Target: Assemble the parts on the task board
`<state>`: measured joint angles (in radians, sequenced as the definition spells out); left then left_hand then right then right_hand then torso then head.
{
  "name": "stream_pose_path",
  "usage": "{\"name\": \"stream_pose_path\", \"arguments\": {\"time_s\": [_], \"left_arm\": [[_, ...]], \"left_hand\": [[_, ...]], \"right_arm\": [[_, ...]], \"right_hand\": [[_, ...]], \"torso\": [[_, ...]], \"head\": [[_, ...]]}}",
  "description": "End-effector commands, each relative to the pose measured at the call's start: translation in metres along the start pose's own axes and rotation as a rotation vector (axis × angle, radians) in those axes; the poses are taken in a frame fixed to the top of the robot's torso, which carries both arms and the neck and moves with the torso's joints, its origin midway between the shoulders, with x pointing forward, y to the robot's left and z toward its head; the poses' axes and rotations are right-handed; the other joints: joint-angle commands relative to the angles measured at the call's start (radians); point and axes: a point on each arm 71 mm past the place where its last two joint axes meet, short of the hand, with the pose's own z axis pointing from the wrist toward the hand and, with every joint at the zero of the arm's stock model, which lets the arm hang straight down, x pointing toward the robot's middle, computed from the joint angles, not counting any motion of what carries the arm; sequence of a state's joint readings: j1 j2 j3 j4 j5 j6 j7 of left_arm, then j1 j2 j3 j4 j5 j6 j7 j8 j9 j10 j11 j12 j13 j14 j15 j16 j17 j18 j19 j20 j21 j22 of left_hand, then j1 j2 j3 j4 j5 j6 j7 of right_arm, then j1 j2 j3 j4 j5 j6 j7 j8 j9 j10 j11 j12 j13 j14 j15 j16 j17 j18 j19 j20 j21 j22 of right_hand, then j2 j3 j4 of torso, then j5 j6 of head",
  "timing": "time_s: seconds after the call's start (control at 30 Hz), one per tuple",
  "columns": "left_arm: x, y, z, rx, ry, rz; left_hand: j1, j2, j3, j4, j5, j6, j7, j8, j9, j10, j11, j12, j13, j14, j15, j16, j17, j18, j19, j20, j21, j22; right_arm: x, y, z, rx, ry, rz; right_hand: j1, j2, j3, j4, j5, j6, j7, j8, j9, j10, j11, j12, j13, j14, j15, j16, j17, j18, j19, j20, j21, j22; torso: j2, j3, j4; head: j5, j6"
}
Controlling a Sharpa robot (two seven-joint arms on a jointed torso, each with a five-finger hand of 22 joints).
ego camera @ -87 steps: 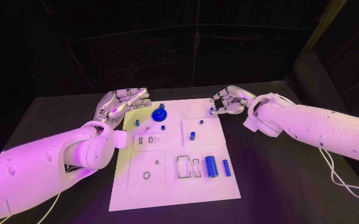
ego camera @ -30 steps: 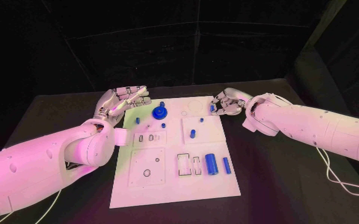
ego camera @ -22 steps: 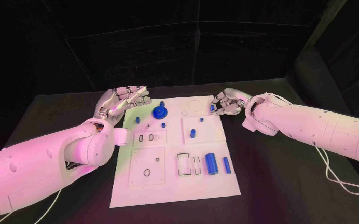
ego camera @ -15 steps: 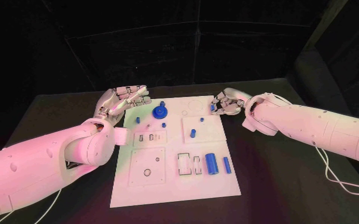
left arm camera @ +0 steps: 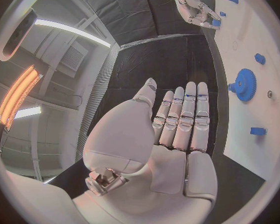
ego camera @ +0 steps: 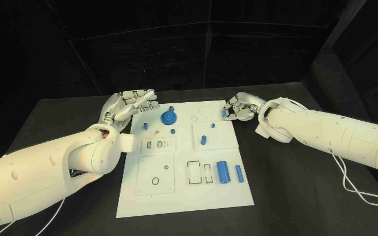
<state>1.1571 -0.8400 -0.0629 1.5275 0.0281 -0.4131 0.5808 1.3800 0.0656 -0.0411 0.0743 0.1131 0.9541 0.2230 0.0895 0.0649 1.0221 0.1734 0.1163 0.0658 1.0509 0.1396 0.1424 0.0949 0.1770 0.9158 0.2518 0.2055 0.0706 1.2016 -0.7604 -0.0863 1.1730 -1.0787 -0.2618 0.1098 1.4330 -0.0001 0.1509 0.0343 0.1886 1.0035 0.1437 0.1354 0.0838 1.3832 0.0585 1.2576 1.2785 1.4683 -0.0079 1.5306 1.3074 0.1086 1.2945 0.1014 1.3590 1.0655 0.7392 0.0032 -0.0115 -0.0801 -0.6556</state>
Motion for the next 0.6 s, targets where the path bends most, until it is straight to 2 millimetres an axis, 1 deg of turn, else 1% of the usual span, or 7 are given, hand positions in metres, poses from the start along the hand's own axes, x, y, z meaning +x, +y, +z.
{"name": "stream_pose_path", "arguments": {"time_s": [0.03, 0.17, 0.3, 0.37, 0.47, 0.53, 0.6], "left_arm": [[0.001, -0.001, 0.0, 0.008, 0.012, -0.006], [0.001, -0.001, 0.0, 0.007, 0.011, -0.005], [0.001, -0.002, 0.0, 0.007, 0.011, -0.005], [0.001, -0.002, 0.0, 0.007, 0.011, -0.005], [0.001, -0.002, -0.001, 0.007, 0.011, -0.006], [0.001, -0.002, -0.001, 0.007, 0.011, -0.005], [0.0, -0.002, -0.002, 0.007, 0.01, -0.005]], "left_hand": [[-0.009, 0.003, -0.004, -0.004, 0.004, 0.003, 0.005, -0.006, -0.001, 0.0, 0.005, -0.003, -0.001, 0.0, 0.003, -0.007, -0.001, 0.006, 0.002, 0.001, -0.004, -0.001], [-0.009, 0.003, -0.004, -0.004, 0.004, 0.003, 0.005, -0.006, -0.001, 0.0, 0.005, -0.003, -0.001, 0.0, 0.003, -0.007, -0.001, 0.006, 0.002, 0.001, -0.004, -0.001], [-0.009, 0.003, -0.004, -0.004, 0.004, 0.003, 0.005, -0.006, -0.001, 0.0, 0.005, -0.003, -0.001, 0.0, 0.003, -0.007, -0.001, 0.006, 0.002, 0.001, -0.004, -0.001], [-0.009, 0.003, -0.004, -0.004, 0.004, 0.003, 0.005, -0.006, -0.001, 0.0, 0.005, -0.003, -0.001, 0.0, 0.003, -0.007, -0.001, 0.006, 0.002, 0.001, -0.004, -0.001], [-0.009, 0.003, -0.004, -0.004, 0.004, 0.003, 0.005, -0.006, -0.001, 0.0, 0.005, -0.003, -0.001, 0.0, 0.003, -0.007, -0.001, 0.006, 0.002, 0.001, -0.004, -0.001], [-0.009, 0.003, -0.004, -0.004, 0.004, 0.003, 0.005, -0.006, -0.001, 0.0, 0.005, -0.003, -0.001, 0.0, 0.003, -0.007, -0.001, 0.006, 0.002, 0.001, -0.004, -0.001], [-0.009, 0.003, -0.004, -0.004, 0.004, 0.003, 0.005, -0.006, -0.001, 0.0, 0.005, -0.003, -0.001, 0.0, 0.003, -0.007, -0.001, 0.006, 0.002, 0.001, -0.004, -0.001]], "right_arm": [[-0.003, 0.002, 0.0, -0.008, -0.047, -0.009], [-0.006, 0.003, -0.001, -0.018, -0.078, -0.011], [-0.008, 0.005, -0.004, -0.028, -0.111, -0.007], [-0.008, 0.007, -0.005, -0.03, -0.124, -0.003], [-0.008, 0.011, -0.008, -0.03, -0.142, 0.005], [-0.007, 0.015, -0.01, -0.028, -0.147, 0.011], [-0.006, 0.019, -0.012, -0.027, -0.147, 0.019]], "right_hand": [[0.003, 0.022, 0.016, -0.003, -0.017, 0.032, -0.011, 0.016, 0.006, 0.013, -0.011, 0.013, 0.009, 0.082, -0.012, 0.006, 0.171, -0.012, 0.004, -0.009, 0.007, 0.004], [0.003, 0.03, 0.026, -0.005, -0.019, 0.051, -0.018, 0.021, 0.008, 0.02, -0.017, 0.022, 0.017, 0.083, -0.018, 0.008, 0.175, -0.013, 0.007, -0.014, 0.009, 0.01], [-0.004, 0.036, 0.033, -0.004, -0.02, 0.066, -0.024, 0.025, 0.009, 0.028, -0.022, 0.032, 0.027, 0.085, -0.022, 0.01, 0.18, -0.014, 0.012, -0.019, 0.012, 0.017], [-0.006, 0.037, 0.035, -0.005, -0.02, 0.07, -0.026, 0.026, 0.01, 0.03, -0.024, 0.035, 0.03, 0.085, -0.024, 0.01, 0.182, -0.015, 0.013, -0.02, 0.013, 0.019], [-0.007, 0.038, 0.038, -0.006, -0.018, 0.075, -0.029, 0.027, 0.01, 0.032, -0.026, 0.037, 0.032, 0.085, -0.026, 0.011, 0.184, -0.015, 0.014, -0.022, 0.014, 0.021], [-0.007, 0.039, 0.039, -0.007, -0.017, 0.077, -0.03, 0.028, 0.01, 0.033, -0.027, 0.038, 0.033, 0.086, -0.026, 0.011, 0.184, -0.015, 0.014, -0.022, 0.014, 0.022], [-0.007, 0.04, 0.041, -0.007, -0.014, 0.079, -0.031, 0.028, 0.01, 0.033, -0.028, 0.038, 0.034, 0.086, -0.027, 0.011, 0.185, -0.015, 0.014, -0.023, 0.014, 0.021]], "torso": [[0.0, 0.0001, -0.0013], [0.0, 0.0005, -0.0007], [-0.002, -0.0007, -0.0013], [-0.002, -0.0007, -0.0011], [-0.002, -0.0006, -0.0003], [-0.003, -0.0015, 0.0002], [-0.005, -0.0036, 0.0003]], "head": [[0.001, -0.002], [0.0, -0.002], [-0.001, -0.002], [-0.002, -0.002], [-0.003, 0.002], [-0.003, 0.005], [-0.001, 0.004]]}}
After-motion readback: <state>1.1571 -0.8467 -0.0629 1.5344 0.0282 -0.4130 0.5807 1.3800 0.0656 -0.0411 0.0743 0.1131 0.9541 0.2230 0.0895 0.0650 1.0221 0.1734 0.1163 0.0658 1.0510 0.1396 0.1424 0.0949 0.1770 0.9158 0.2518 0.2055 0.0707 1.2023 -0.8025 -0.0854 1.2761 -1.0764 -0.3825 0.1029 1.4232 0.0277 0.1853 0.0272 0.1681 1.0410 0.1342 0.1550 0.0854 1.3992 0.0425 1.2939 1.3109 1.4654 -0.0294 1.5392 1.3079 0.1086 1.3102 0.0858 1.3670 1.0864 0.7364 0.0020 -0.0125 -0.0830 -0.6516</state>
